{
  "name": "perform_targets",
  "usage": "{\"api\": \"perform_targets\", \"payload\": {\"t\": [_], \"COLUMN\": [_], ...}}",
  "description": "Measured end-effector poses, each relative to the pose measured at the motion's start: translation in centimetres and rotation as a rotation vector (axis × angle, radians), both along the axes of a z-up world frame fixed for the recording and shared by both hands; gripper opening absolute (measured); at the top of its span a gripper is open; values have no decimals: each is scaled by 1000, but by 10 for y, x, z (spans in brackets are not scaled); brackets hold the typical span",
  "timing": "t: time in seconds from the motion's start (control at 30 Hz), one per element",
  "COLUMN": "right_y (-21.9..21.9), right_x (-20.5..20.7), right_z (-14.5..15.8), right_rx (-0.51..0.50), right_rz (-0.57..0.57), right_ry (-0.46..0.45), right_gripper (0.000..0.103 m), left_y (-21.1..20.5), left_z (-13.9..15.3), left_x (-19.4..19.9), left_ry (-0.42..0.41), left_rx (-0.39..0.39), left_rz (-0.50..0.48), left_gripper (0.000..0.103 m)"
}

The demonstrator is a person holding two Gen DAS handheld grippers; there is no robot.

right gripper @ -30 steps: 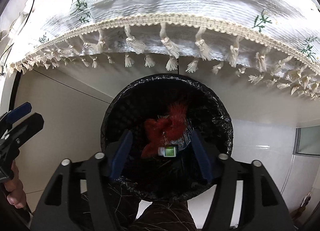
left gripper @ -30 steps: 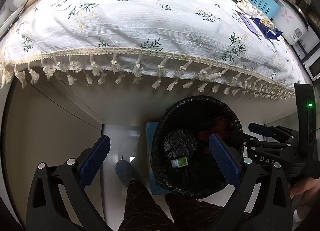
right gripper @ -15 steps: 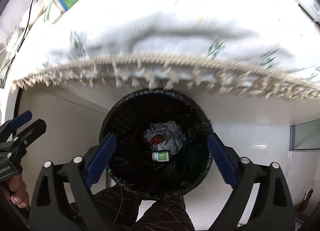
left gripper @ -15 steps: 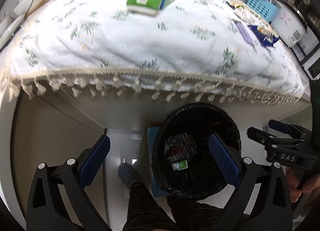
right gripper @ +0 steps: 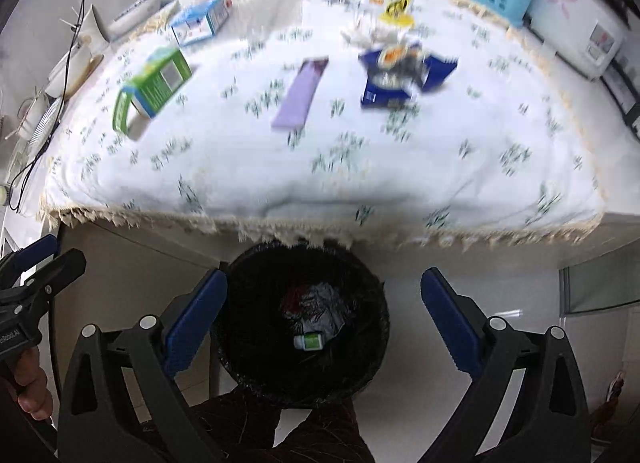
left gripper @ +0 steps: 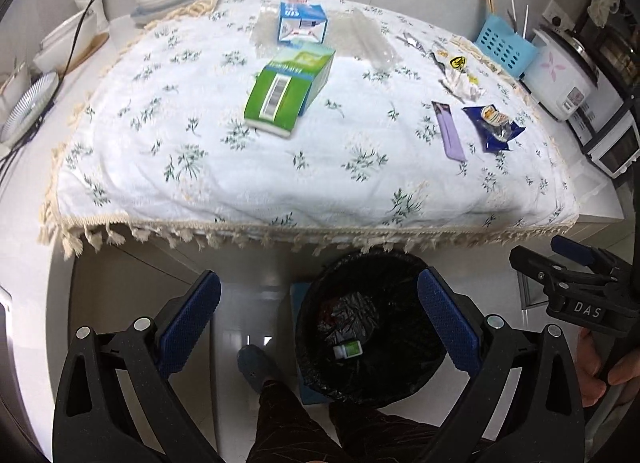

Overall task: Collect trash
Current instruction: 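Raise both open tools back over the table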

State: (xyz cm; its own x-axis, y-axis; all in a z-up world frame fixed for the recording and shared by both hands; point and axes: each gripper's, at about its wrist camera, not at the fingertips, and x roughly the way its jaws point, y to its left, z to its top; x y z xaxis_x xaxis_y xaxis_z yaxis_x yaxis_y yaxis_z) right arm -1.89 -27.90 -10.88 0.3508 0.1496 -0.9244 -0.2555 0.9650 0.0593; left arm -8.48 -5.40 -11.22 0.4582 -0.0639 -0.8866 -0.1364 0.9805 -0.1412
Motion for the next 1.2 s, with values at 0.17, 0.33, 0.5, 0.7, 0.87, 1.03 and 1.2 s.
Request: {"api": "perform_targets", "payload": {"t": [0.17, 0.33, 0.5, 0.7, 0.87, 1.03, 1.2], "right_y": [-1, 0, -1, -8, -16, -21, -24], "right_x": [6, 12, 26, 48, 69, 92, 111], "right_z": [21, 35, 43, 49, 49, 45, 37], "right_rx": [19, 17, 17, 23, 21, 9, -5], "right_rz": [-3, -7, -15, -34, -46, -46, -41], "right_ry": [-23, -49, -71, -81, -93, -86, -69], "right_gripper": [94, 94, 94, 94, 93, 89, 84], "left_y": [0, 3, 4, 5, 10, 16, 22], "left_z": [15, 29, 39, 45, 41, 36, 26], "left_x": [7, 20, 36, 58, 76, 94, 114], "left_ry": [-18, -35, -51, -57, -38, -27, -10], "left_rx": [-3, 9, 23, 32, 20, 36, 52], "left_rz": [-2, -3, -7, -15, -6, 2, 5], "left_gripper": [97, 97, 97, 97, 97, 97, 96]}}
